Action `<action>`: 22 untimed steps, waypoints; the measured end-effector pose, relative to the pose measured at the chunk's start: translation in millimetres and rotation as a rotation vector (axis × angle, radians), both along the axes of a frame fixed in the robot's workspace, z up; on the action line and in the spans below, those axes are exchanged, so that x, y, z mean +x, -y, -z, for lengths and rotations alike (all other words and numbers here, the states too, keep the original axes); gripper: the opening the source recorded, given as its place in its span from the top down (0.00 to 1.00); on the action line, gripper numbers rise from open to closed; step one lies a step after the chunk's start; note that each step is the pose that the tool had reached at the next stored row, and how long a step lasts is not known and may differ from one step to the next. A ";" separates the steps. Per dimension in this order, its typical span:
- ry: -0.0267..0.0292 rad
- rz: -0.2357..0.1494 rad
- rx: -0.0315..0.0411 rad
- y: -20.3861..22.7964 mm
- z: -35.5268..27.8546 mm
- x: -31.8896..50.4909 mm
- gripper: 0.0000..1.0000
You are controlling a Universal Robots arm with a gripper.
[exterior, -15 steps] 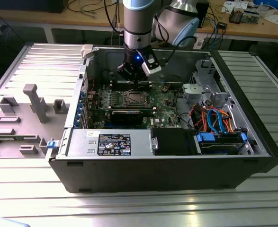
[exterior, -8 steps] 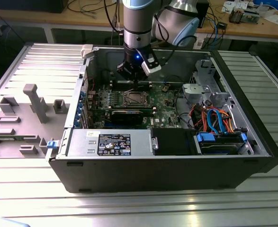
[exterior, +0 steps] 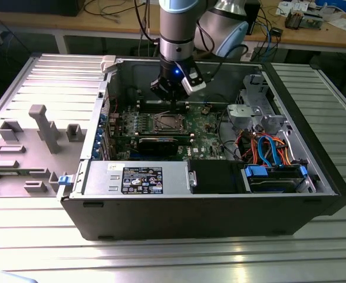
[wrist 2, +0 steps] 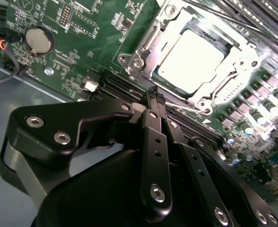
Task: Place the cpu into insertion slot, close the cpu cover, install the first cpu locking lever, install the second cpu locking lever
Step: 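Install the first cpu locking lever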
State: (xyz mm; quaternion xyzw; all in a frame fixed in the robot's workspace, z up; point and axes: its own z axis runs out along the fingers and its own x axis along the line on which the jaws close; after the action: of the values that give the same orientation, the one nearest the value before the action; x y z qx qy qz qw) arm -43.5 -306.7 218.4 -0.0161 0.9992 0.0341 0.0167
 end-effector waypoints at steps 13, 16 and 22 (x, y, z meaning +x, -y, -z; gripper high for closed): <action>0.0000 0.000 0.0000 -0.4 13.4 4.1 0.89; -0.0002 0.000 -0.0003 -0.3 14.3 4.4 0.89; 0.0002 0.000 0.0001 -0.5 12.4 4.6 0.89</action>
State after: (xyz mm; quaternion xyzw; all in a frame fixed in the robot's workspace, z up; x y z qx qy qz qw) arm -38.9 -306.1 206.0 -0.0161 0.9991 0.0341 0.0168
